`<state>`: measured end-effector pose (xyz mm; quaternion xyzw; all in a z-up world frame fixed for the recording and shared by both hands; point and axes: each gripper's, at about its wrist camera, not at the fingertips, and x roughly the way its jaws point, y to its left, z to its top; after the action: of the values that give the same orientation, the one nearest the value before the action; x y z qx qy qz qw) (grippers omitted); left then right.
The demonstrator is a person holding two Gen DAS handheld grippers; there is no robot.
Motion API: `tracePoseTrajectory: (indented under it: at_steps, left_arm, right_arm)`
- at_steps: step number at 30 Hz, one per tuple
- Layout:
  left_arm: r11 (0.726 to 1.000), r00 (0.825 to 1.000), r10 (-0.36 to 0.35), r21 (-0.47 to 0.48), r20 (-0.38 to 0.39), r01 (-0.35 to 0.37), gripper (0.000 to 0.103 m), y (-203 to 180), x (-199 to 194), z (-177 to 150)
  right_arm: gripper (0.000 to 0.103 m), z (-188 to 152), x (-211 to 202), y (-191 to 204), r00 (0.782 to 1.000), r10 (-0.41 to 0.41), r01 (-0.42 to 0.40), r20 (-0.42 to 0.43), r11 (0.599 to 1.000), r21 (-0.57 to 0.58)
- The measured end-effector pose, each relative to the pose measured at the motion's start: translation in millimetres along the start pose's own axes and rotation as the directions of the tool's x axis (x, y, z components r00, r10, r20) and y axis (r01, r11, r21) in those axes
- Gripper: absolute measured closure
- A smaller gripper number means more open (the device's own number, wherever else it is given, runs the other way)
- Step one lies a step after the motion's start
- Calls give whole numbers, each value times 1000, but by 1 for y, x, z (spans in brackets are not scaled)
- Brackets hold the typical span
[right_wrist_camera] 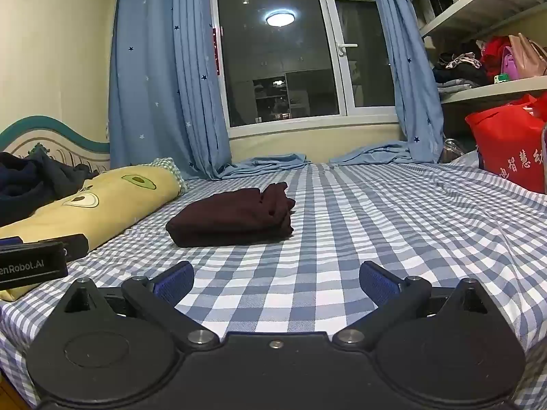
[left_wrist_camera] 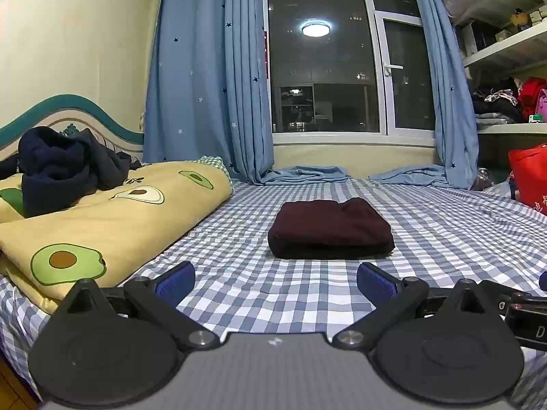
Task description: Fold small clothes
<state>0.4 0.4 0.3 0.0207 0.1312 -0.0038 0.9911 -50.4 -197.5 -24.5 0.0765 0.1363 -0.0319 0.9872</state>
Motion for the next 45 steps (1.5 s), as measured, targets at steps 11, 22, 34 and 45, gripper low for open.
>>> tracePoseTrajectory:
  at_steps: [11, 22, 34, 45]
  left_arm:
    - [1000, 1000, 7, 0, 10, -7, 1, 4, 0, 2]
    - [1000, 1000, 3, 3, -4, -3, 1, 0, 20, -4]
    - [997, 996, 18, 79, 87, -25, 1, -12, 43, 3]
    - [998, 998, -53, -31, -21, 52, 1, 5, 100, 28]
  right_arm:
    - [0, 0, 4, 1, 1000, -2, 2, 4, 1000, 0]
    - [0, -6, 23, -2, 1000, -16, 16, -13, 1000, -11]
    - [0, 11, 51, -1, 999, -40, 40, -11, 999, -30]
    - [0, 27, 99, 5, 990, -115, 113, -87, 993, -21]
